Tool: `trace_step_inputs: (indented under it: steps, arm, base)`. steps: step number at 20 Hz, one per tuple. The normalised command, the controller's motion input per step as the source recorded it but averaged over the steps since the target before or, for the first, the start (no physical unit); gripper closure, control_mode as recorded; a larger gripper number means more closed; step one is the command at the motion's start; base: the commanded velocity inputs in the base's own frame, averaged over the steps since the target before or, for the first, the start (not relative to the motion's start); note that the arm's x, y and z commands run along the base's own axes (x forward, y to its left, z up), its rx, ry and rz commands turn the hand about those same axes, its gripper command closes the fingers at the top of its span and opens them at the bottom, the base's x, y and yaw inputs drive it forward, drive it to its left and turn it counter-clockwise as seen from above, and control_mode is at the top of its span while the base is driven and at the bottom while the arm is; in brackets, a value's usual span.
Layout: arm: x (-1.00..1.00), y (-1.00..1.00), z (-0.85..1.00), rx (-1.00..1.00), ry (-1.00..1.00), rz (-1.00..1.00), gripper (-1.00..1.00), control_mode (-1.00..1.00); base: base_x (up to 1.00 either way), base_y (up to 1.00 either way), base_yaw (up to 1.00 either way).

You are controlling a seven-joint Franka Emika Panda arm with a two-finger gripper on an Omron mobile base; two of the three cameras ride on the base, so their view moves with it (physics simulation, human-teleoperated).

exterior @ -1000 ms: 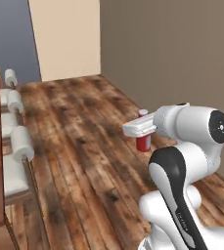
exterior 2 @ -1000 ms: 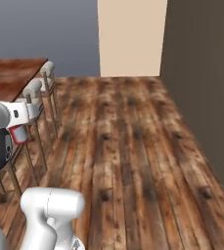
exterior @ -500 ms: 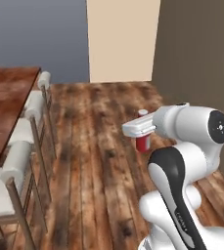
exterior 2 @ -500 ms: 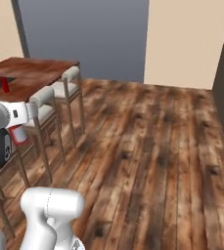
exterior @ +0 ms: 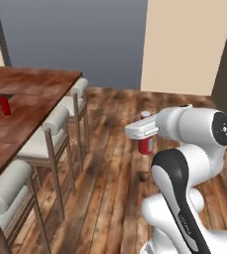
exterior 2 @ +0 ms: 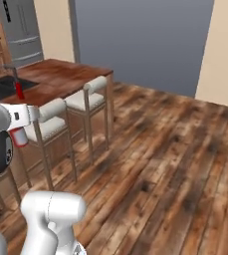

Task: The dining table condiment station is running low on ketchup. Refill the condiment station by opening the cabinet and taking the ketchup from the cabinet and placing it on the dining table.

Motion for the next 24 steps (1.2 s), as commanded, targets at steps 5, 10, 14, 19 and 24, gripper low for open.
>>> trace_step_inputs:
  steps: [5, 10, 14, 19, 24]
  arm:
    - [0.0, 0.0, 0.0, 0.0, 0.0, 0.0, 1.0, 1.0]
    - [0.0, 0.0, 0.0, 0.0, 0.0, 0.0, 1.0, 1.0]
    - [0.0, 0.0, 0.0, 0.0, 0.0, 0.0, 1.0, 1.0]
    - [0.0, 0.0, 0.0, 0.0, 0.0, 0.0, 1.0, 1.0]
    - [0.0, 0.0, 0.0, 0.0, 0.0, 0.0, 1.0, 1.0]
  base:
    - [1.0, -0.58, 0.51]
    - [0.97, -0.63, 0.5]
    - [0.88, -0.67, 0.48]
    - [0.78, -0.65, 0.48]
    - [0.81, -0.46, 0.47]
